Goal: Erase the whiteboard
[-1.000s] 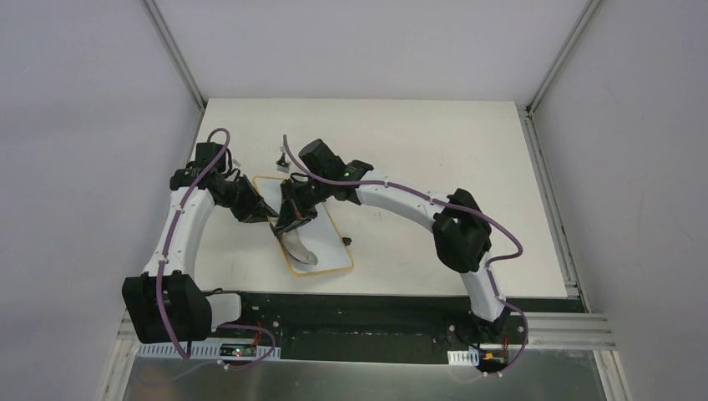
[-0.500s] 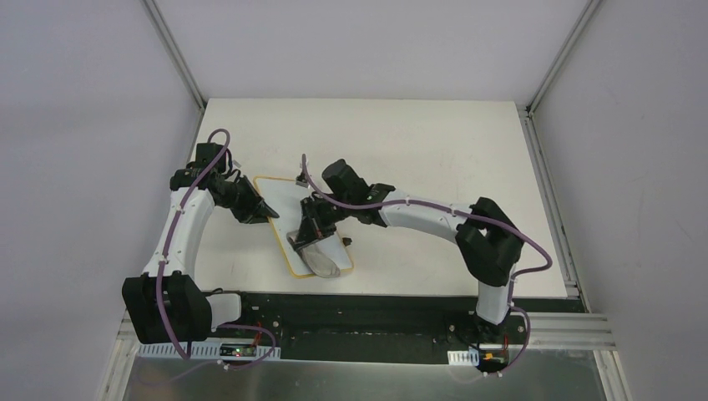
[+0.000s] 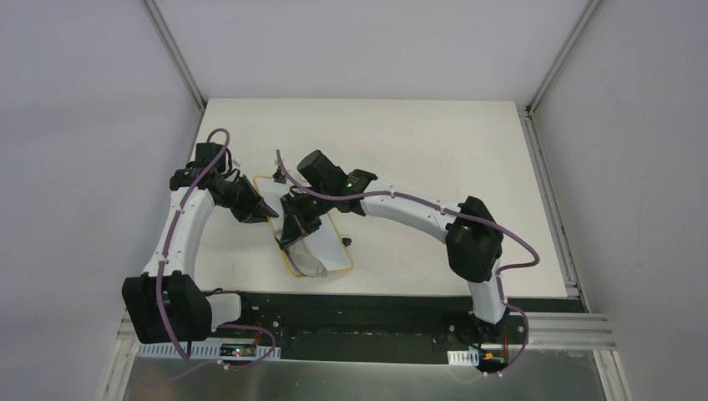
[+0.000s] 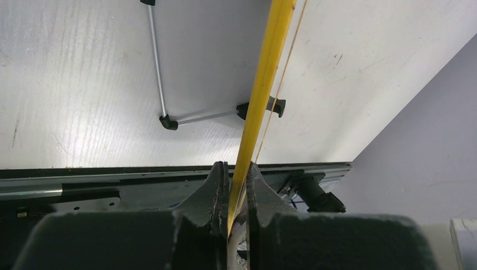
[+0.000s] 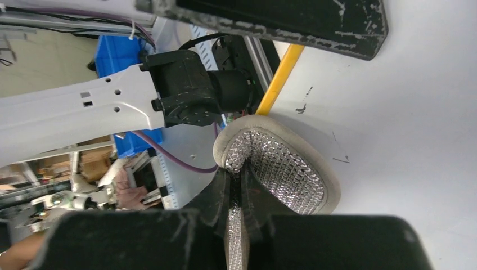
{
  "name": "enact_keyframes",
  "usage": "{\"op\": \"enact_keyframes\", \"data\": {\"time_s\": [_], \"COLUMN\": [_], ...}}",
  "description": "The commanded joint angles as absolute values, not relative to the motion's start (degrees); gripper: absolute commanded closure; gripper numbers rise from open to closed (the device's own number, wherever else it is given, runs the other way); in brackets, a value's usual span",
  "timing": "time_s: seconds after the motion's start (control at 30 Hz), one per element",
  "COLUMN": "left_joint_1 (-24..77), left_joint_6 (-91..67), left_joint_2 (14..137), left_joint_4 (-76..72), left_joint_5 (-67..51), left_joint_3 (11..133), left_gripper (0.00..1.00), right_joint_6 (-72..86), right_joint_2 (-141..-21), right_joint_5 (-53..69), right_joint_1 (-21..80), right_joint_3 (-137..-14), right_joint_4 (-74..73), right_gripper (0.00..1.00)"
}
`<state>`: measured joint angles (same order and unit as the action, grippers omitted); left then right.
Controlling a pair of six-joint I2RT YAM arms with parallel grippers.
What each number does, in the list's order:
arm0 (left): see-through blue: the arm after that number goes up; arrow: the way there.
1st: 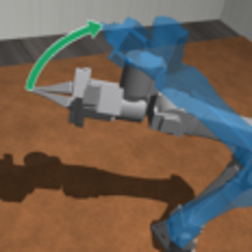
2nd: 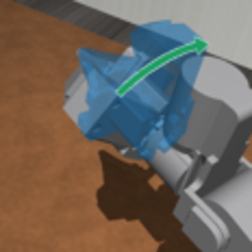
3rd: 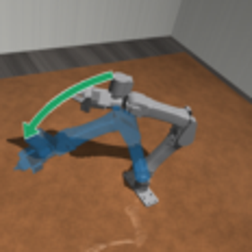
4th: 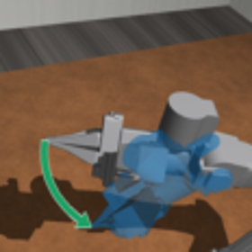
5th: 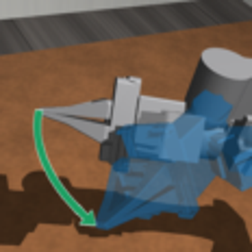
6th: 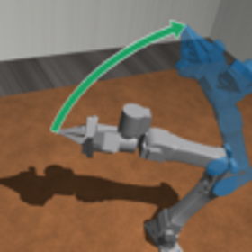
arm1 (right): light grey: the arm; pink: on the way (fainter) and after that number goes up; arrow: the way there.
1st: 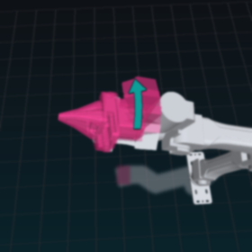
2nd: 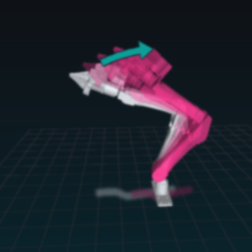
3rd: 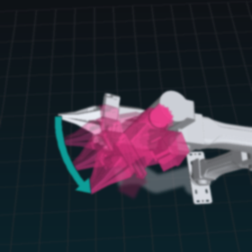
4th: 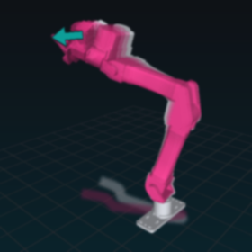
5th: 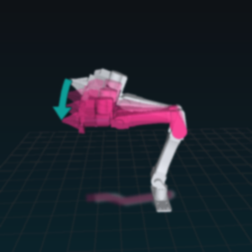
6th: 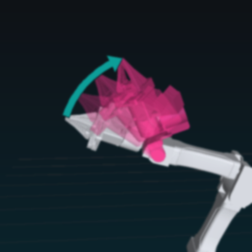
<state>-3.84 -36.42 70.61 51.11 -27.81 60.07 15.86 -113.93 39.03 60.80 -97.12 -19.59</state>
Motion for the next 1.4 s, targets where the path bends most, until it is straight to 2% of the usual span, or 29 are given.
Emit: {"op": "enact_keyframes", "data": {"time_s": [0.0,0.23,0.47,0.73,0.87,1.0,1.3,1.37], "left_joint_1": [-2.6,-2.6,-2.5,-2.5,-2.5,-2.5,-1.9,-0.8], "left_joint_6": [-40.8,-39.8,-36.9,-34.3,-33.8,-32.3,-28.6,-27.1], "left_joint_2": [73.2,73.5,75.6,72.9,71.3,68.4,59.7,57.5], "left_joint_4": [49.4,48.6,51.2,54.9,56.7,60.1,69.9,71.1], "left_joint_5": [-24.8,-24.8,-24.6,-23.1,-22.6,-21.3,-13.9,-12.8], "left_joint_3": [58.9,58.5,60.3,64.1,64.7,67.7,74.3,75.1], "left_gripper": [1.00,1.00,1.00,0.51,0.23,0.03,0.01,0.01], "right_joint_6": [20.5,22.3,21.5,20.2,16.0,13.2,12.0,12.3], "right_joint_2": [-118.9,-113.0,-103.7,-96.4,-93.9,-92.7,-91.0,-91.1], "right_joint_5": [39.5,34.0,34.0,32.0,27.1,20.4,-3.4,-6.2], "right_joint_1": [61.2,52.8,47.3,40.8,37.3,33.4,29.8,29.9], "right_joint_3": [-98.2,-85.2,-82.2,-77.9,-75.8,-75.0,-73.6,-72.8], "right_joint_4": [-16.1,-16.9,-21.4,-26.5,-32.3,-39.1,-51.4,-52.1], "right_gripper": [1.00,1.00,1.00,1.00,1.00,1.00,0.98,0.93]}}
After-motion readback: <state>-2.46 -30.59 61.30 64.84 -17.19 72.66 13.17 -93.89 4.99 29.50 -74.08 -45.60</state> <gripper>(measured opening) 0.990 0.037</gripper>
